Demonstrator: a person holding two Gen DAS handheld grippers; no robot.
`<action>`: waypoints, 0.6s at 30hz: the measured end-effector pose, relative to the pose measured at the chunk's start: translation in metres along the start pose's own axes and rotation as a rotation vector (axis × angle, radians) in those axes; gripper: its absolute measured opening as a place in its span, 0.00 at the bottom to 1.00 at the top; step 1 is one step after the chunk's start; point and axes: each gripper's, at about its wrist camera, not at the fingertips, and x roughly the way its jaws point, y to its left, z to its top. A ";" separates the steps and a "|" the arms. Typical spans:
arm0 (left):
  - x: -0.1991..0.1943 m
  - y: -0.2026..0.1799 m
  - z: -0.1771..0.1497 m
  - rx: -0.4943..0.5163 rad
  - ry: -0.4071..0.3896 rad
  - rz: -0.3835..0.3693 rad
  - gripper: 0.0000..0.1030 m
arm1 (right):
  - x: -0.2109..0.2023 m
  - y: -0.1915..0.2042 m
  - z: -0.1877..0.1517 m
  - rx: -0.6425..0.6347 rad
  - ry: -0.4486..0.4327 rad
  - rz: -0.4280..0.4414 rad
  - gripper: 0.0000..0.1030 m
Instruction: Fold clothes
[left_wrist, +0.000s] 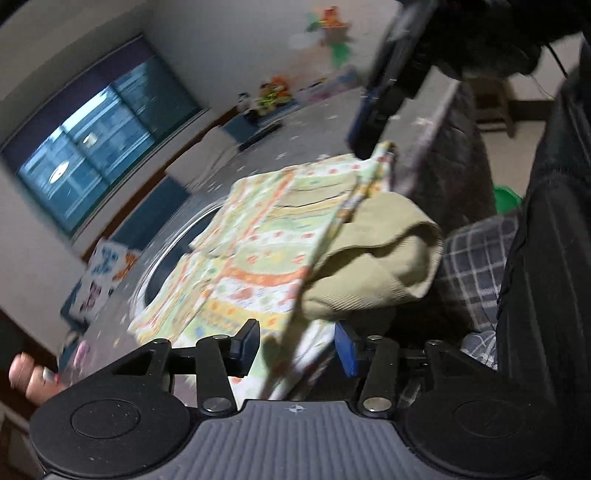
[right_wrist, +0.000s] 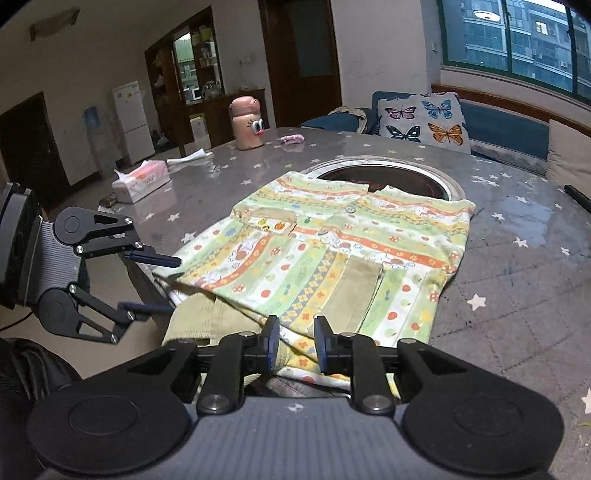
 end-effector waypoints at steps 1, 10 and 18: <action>0.002 -0.002 0.001 0.008 -0.009 -0.006 0.47 | 0.000 0.001 -0.001 -0.006 0.002 -0.004 0.29; 0.018 -0.010 0.014 0.008 -0.086 -0.047 0.33 | -0.001 0.007 -0.015 -0.078 0.026 -0.041 0.42; 0.017 0.039 0.031 -0.269 -0.107 -0.099 0.11 | 0.003 0.021 -0.028 -0.241 0.040 -0.057 0.59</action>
